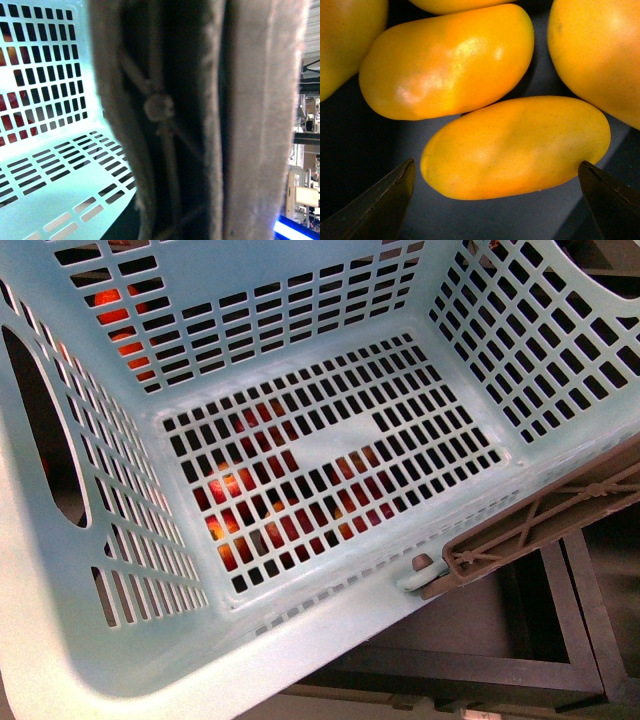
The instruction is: Pick mango and avocado into basket
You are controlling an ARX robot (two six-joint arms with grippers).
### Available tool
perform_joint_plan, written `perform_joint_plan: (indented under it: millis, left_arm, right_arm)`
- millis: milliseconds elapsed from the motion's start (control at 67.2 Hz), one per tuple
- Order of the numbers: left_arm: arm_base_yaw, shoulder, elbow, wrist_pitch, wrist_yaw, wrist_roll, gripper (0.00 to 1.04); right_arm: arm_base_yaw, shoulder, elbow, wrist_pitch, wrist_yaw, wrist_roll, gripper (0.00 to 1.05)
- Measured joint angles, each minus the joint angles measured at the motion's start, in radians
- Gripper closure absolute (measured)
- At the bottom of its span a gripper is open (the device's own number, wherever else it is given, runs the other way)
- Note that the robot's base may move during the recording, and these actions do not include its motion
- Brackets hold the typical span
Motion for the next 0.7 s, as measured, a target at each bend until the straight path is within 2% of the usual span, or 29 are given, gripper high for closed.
perform_joint_plan:
  millis: [699]
  left_arm:
    - [0.0,0.0,0.0,0.0,-0.001,0.0,0.9]
  right_arm:
    - [0.016,0.065,0.037,-0.005,0.006,0.033,0.09]
